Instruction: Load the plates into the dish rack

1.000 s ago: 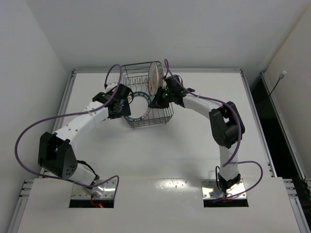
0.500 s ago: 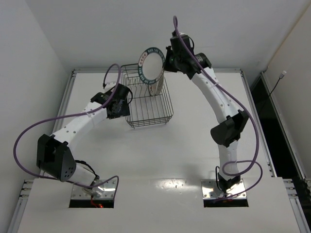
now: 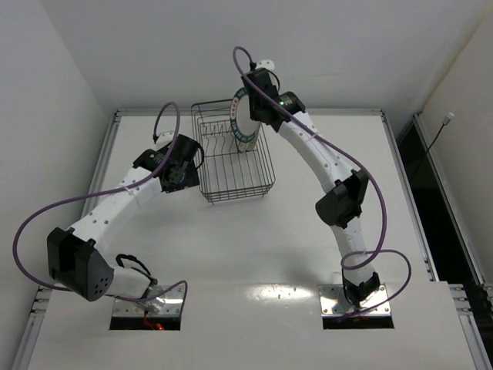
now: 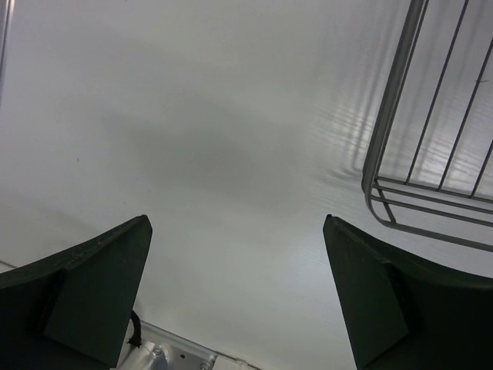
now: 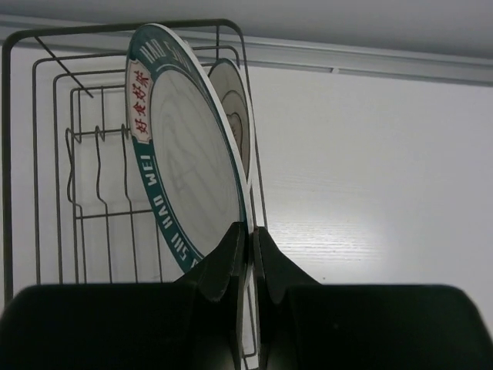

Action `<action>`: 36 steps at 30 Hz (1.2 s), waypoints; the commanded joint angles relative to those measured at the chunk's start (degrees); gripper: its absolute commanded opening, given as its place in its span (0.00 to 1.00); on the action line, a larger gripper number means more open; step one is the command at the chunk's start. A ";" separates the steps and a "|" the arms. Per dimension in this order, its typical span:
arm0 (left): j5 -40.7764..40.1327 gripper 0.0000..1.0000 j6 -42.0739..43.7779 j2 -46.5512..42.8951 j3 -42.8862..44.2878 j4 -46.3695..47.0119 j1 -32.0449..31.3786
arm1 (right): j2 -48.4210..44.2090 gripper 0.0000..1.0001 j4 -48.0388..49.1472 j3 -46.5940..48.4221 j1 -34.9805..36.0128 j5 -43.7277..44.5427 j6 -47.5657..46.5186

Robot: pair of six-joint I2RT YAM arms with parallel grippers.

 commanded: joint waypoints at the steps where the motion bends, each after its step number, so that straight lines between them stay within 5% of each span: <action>1: -2.33 0.93 -1.89 -3.32 -0.02 -3.98 -0.72 | 0.06 0.00 8.22 1.50 2.42 11.08 -6.11; 8: -0.40 0.93 -1.19 -7.02 -1.25 -6.70 -1.25 | 3.93 0.00 17.45 2.03 8.05 25.66 -15.34; 15: 0.30 0.93 1.27 -10.62 -1.78 -7.85 -3.70 | 7.80 0.00 23.43 3.34 10.33 30.33 -17.46; 25: -8.48 0.94 7.51 -13.61 -5.03 -6.44 -15.29 | 13.42 0.00 22.66 2.73 10.34 28.59 -12.90; 31: -12.97 0.96 14.19 -18.45 -6.26 -1.52 -16.01 | 16.07 0.01 18.88 3.34 10.86 20.78 -8.24; 36: -9.99 0.99 14.10 -18.98 -6.26 -0.99 -16.01 | 9.77 0.36 15.88 -1.74 8.58 13.39 -1.20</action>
